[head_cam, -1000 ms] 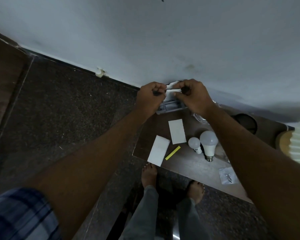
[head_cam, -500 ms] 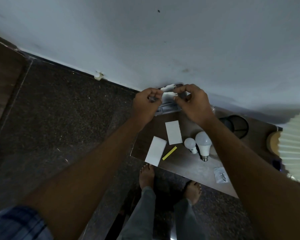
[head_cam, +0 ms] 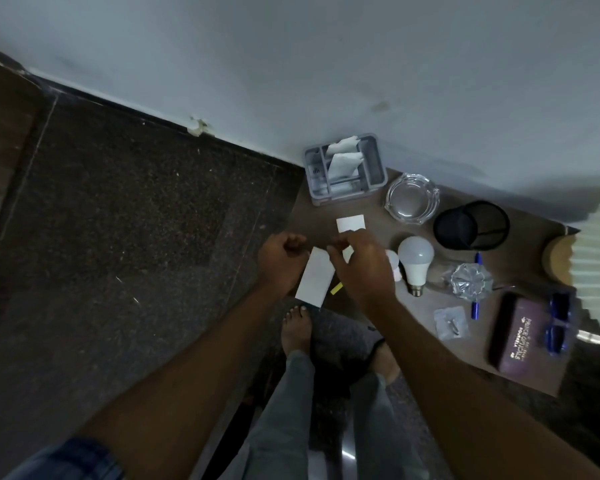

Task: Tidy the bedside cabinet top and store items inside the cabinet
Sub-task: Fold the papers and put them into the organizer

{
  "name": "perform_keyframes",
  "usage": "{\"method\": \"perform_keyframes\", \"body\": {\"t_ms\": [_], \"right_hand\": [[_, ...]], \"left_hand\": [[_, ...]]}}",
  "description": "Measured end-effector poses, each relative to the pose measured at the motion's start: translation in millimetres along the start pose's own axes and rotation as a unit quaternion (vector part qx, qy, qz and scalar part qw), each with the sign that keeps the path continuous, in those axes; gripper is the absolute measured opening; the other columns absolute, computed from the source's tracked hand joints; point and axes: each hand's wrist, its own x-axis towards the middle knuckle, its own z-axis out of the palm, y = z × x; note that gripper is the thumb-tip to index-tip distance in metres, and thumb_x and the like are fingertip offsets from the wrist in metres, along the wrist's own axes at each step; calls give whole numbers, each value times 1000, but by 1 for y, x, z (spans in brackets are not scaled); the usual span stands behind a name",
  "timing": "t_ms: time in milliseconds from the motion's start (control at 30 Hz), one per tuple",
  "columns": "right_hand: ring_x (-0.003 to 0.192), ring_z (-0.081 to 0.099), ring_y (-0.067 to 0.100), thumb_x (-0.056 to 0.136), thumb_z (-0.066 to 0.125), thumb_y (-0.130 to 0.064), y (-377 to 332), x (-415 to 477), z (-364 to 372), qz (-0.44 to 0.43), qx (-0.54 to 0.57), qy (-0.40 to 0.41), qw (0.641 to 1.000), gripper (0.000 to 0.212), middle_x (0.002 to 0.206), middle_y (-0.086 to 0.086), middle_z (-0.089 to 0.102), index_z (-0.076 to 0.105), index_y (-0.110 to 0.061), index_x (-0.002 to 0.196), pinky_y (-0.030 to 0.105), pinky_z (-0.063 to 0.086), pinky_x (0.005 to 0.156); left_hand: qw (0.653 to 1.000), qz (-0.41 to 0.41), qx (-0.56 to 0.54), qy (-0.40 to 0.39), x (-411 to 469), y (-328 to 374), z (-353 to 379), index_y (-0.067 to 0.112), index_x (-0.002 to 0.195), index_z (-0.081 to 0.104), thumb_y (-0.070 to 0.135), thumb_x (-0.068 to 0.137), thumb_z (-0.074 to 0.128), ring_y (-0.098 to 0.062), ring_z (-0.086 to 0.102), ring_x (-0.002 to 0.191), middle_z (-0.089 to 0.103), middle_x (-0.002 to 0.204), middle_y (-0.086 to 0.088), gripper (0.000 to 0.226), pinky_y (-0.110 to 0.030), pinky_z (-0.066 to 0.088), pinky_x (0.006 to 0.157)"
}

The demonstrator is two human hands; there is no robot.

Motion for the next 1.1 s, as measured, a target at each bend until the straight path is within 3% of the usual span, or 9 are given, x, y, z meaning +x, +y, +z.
{"method": "perform_keyframes", "body": {"t_ms": [167, 333, 533, 667, 833, 933, 1100], "right_hand": [[110, 61, 25, 96, 61, -40, 11, -19, 36, 12, -168, -99, 981, 45, 127, 7, 58, 60, -18, 136, 40, 56, 88], [124, 56, 27, 100, 54, -40, 12, -18, 56, 31, -227, -147, 962, 54, 145, 8, 48, 43, -22, 150, 40, 55, 95], [125, 57, 30, 102, 51, -36, -9, 4, 74, 12, -203, -160, 966, 53, 150, 10, 45, 39, -25, 152, 41, 52, 97], [130, 54, 28, 103, 48, -37, -23, 18, 86, 2, -203, -169, 964, 53, 154, 8, 41, 36, -28, 154, 40, 50, 102], [130, 53, 26, 104, 46, -35, -34, 25, 93, -12, -212, -172, 962, 53, 156, 8, 37, 32, -30, 155, 38, 50, 101], [130, 52, 25, 103, 48, -37, -35, 27, 94, -7, -195, -173, 965, 54, 156, 6, 38, 34, -29, 155, 38, 51, 102], [116, 58, 21, 94, 64, -34, -31, 26, 87, 24, -52, -111, 992, 51, 139, 4, 55, 50, -21, 142, 29, 49, 92]], "left_hand": [[998, -52, 23, -14, 3, -30, -1, 13, 109, 70, 8, 85, 76, -14, 61, 95, 67, 106, -1, 25, -26, 47, 81], [997, -64, 19, -29, 12, -35, -9, 17, 109, 67, 11, 86, 76, -15, 62, 90, 62, 92, 4, 26, -27, 47, 76], [996, -81, -21, -20, 28, -36, -21, 14, 121, 64, 13, 88, 75, -16, 62, 99, 68, 116, -4, 35, -22, 48, 74], [990, -131, -38, -41, 38, -39, -26, 10, 129, 63, 19, 91, 74, -28, 66, 115, 68, 130, -10, 41, -42, 56, 95], [983, -164, -49, -70, 46, -41, -35, 5, 126, 68, 17, 95, 69, -32, 67, 116, 70, 127, -16, 33, -48, 54, 101], [983, -161, -55, -65, 47, -41, -39, 6, 113, 69, 15, 96, 67, -30, 68, 111, 71, 118, -15, 19, -38, 57, 89], [983, -147, -73, -80, 46, -38, -48, 11, 104, 69, 17, 97, 66, -29, 70, 105, 72, 115, -14, 10, -45, 59, 92]]}}
